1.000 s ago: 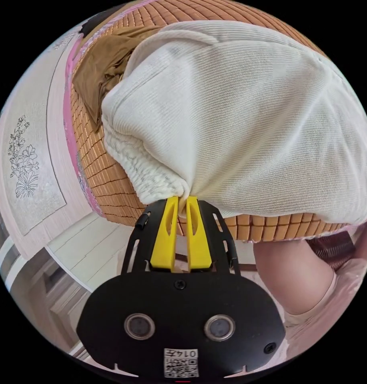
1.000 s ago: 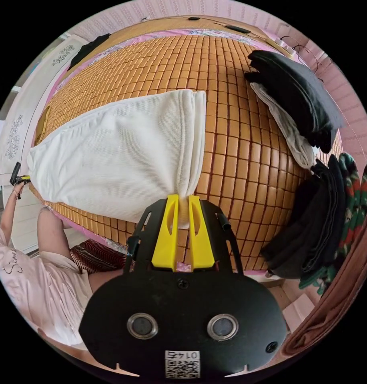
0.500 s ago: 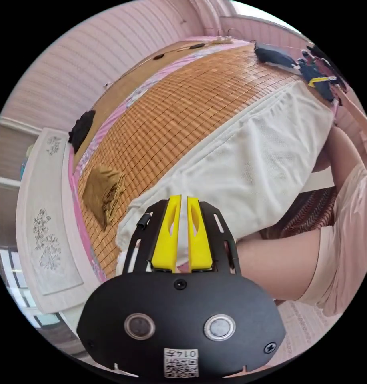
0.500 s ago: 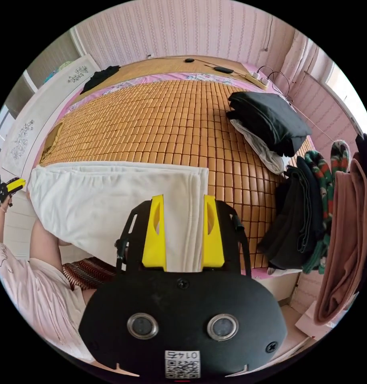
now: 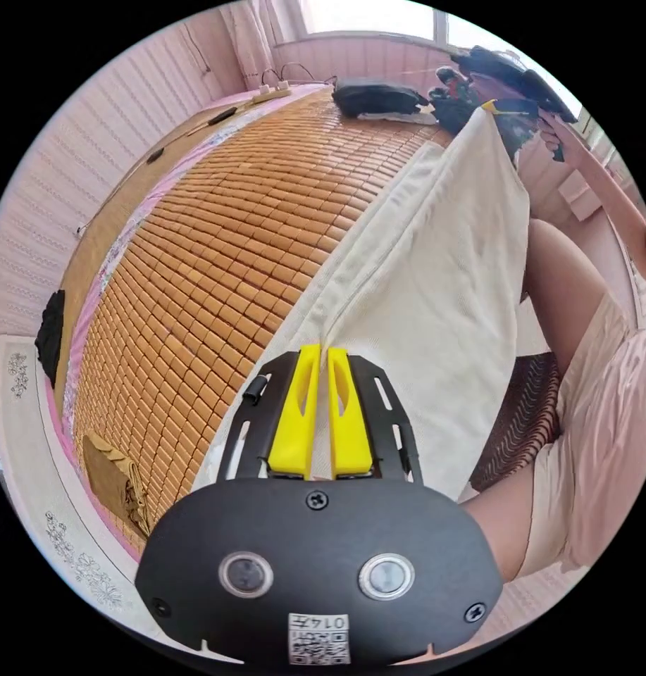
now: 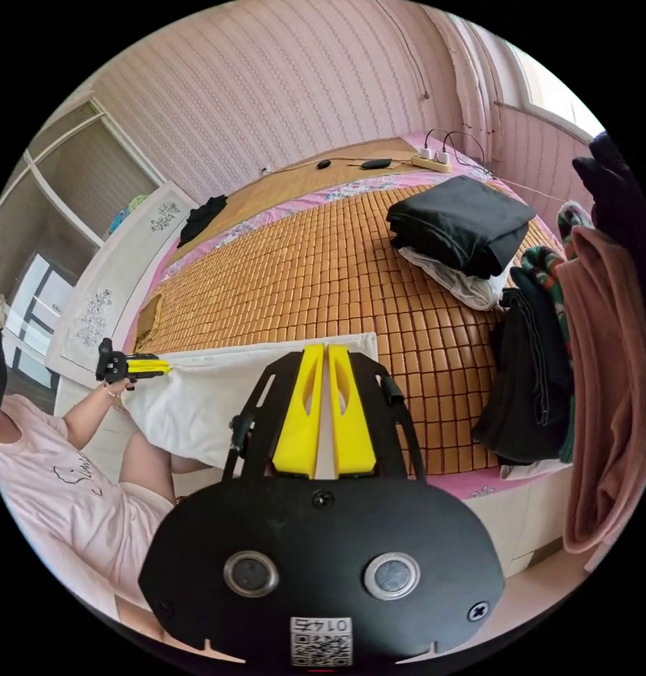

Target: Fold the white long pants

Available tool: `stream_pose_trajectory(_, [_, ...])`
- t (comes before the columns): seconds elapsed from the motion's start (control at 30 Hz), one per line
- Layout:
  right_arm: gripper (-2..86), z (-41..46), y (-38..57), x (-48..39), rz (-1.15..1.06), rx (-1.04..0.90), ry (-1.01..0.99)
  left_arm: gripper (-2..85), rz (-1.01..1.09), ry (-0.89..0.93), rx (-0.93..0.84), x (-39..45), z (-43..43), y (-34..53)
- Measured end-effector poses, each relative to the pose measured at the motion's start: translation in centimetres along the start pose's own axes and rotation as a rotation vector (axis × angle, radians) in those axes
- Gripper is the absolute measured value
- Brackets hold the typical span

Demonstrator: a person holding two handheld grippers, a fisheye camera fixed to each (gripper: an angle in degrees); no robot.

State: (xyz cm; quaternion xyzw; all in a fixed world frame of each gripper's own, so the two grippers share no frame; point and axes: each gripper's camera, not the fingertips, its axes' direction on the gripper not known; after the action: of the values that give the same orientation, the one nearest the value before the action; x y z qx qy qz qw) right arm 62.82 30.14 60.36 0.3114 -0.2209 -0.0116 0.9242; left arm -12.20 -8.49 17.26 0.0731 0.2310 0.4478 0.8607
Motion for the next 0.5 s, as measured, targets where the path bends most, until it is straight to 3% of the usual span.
stream_pose_trajectory(0.13, [0.5,2.6,-3.7,0.4,-0.019,-0.134,0.124,0.4,-0.066,0.003,0.053,-1.7,-1.3,-0.5])
stream_pose_trajectory(0.27, [0.6,11.8,-5.4,4.4,0.125,-0.21,0.117,0.5,-0.143,-0.012,-0.157,-2.1,7.7,-1.1])
stream_pose_trajectory(0.33, [1.1,14.0,-5.0,4.6,0.145,-0.274,0.176,0.4,-0.169,-0.025,-0.088,-2.0,7.9,-0.4])
stream_pose_trajectory(0.5, [5.3,9.7,-0.9,1.3,0.089,-0.202,0.245,0.5,-0.216,0.014,-0.085,-2.6,7.3,1.0])
